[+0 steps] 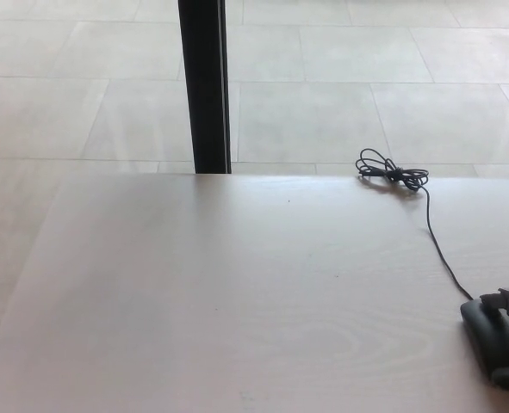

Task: The robot uses its right fingers to click on the left button of the black mouse placed on the table.

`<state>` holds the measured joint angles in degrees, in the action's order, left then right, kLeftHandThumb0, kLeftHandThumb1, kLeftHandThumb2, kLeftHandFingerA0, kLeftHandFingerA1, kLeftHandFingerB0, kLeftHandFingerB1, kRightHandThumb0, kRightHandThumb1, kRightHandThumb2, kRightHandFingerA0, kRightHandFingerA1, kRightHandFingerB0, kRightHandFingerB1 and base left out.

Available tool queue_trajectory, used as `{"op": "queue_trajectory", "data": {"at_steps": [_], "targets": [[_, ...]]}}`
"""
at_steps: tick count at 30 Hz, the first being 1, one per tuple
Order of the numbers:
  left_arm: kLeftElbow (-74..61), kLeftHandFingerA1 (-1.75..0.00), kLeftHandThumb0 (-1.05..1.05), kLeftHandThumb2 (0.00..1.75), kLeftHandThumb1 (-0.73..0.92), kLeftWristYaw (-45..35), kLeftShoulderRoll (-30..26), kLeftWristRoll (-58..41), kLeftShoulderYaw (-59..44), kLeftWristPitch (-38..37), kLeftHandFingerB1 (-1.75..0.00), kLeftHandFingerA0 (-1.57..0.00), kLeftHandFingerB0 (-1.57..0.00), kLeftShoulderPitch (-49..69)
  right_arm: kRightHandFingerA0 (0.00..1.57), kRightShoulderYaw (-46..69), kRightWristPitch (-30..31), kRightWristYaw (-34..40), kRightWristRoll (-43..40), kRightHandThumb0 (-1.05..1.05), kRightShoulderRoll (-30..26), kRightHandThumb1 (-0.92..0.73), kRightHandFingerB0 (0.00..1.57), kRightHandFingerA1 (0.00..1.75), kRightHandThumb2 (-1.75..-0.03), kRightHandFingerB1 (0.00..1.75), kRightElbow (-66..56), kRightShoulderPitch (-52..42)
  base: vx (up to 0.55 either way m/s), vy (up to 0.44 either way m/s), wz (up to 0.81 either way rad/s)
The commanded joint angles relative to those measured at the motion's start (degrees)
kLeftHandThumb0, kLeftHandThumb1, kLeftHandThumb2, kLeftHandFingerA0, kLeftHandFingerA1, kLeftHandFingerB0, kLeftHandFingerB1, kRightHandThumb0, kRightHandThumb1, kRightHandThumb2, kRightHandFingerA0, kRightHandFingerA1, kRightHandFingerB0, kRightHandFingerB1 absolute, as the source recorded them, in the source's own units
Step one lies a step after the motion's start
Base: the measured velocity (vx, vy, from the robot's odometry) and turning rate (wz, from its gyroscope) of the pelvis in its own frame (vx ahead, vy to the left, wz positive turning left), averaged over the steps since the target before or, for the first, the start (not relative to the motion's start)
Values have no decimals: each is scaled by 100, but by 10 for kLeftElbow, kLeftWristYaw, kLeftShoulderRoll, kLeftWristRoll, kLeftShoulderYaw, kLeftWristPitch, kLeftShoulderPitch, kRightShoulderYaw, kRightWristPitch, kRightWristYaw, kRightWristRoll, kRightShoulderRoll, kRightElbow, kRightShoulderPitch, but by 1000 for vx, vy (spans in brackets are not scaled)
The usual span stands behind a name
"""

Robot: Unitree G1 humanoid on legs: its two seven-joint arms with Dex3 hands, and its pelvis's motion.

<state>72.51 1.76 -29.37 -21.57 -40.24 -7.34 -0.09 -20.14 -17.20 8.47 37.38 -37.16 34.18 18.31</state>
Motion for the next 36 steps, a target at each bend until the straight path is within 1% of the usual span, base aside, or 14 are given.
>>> {"op": "queue_trajectory", "data": {"at_steps": [1, 4, 8, 9, 12, 13, 14, 15, 21, 22, 23, 31, 32, 36], "targets": [[-3, -69, -60, 57, 57, 4, -12, -7, -3, -12, -53, -82, -61, 1, 29, -14, -1, -14, 19, -63, 2, -76, 48, 42, -63, 37, -4, 1, 0, 0, 0], [-1, -70, -64, 85, 44, 3, -15, -7, -4, -10, -62, -73, -54, -1, 28, -20, 5, -17, 26, -63, 3, -78, 47, 42, -63, 36, -1, 3, 0, 0, 0], [-1, -69, -64, 85, 44, 7, -19, 1, 6, -9, -59, -68, -50, -5, 28, -26, -1, -7, 26, -68, 3, -79, 49, 42, -64, 37, 1, -6, 0, 0, 0], [-1, -64, -60, 57, 57, 2, -19, -8, -2, -6, -51, -79, -55, -8, 27, -26, -3, -15, 22, -68, 2, -80, 48, 42, -64, 37, -2, -10, 0, 0, 0], [1, -70, -62, 85, 44, 2, -20, -1, 4, -9, -61, -74, -53, -8, 27, -33, -6, -18, 26, -72, 2, -82, 47, 43, -65, 37, -6, -15, 0, 0, 0], [1, -59, -61, 57, 58, 3, -21, 1, 6, -9, -50, -76, -56, -7, 27, -39, -3, -19, 33, -70, 2, -82, 47, 43, -65, 37, -7, -15, 0, 0, 0], [0, -71, -64, 85, 44, 2, -20, 0, 7, -11, -61, -74, -50, -7, 25, -46, 1, -25, 41, -70, -1, -83, 46, 43, -65, 37, -12, -17, 0, 0, 0], [0, -63, -63, 57, 58, 2, -19, 1, 7, -13, -51, -80, -56, -6, 25, -49, 4, -32, 41, -69, -1, -82, 46, 43, -65, 37, -16, -18, 0, 0, 0], [-3, -62, -65, 58, 58, 8, -20, 0, 9, -11, -52, -77, -59, -8, 26, -55, 11, -32, 38, -64, 2, -78, 47, 44, -63, 37, -22, -26, 0, 0, 0], [-2, -69, -67, 87, 45, 5, -21, 4, 13, -14, -60, -72, -50, -7, 26, -56, 22, -33, 41, -66, 3, -79, 46, 44, -64, 37, -24, -30, 0, 0, 0], [-2, -61, -66, 58, 59, 7, -22, 5, 14, -14, -49, -79, -55, -7, 27, -56, 23, -31, 41, -65, 3, -79, 47, 44, -64, 37, -23, -32, 0, 0, 0], [-3, -68, -69, 86, 44, 5, -26, -5, 6, -4, -59, -71, -49, -22, 25, -66, 30, -9, 52, -66, 6, -80, 47, 44, -64, 37, -1, -40, 0, 0, 0], [-3, -64, -66, 57, 56, 8, -26, -8, 3, -5, -49, -82, -54, -24, 26, -76, 28, -2, 62, -66, 7, -80, 47, 44, -64, 38, 9, -41, 0, 0, 0], [-1, -64, -61, 57, 58, 8, -25, -11, -2, -8, -50, -80, -56, -25, 25, -81, 21, 5, 54, -67, 9, -80, 48, 47, -64, 38, 20, -46, 0, 0, 0]]}}
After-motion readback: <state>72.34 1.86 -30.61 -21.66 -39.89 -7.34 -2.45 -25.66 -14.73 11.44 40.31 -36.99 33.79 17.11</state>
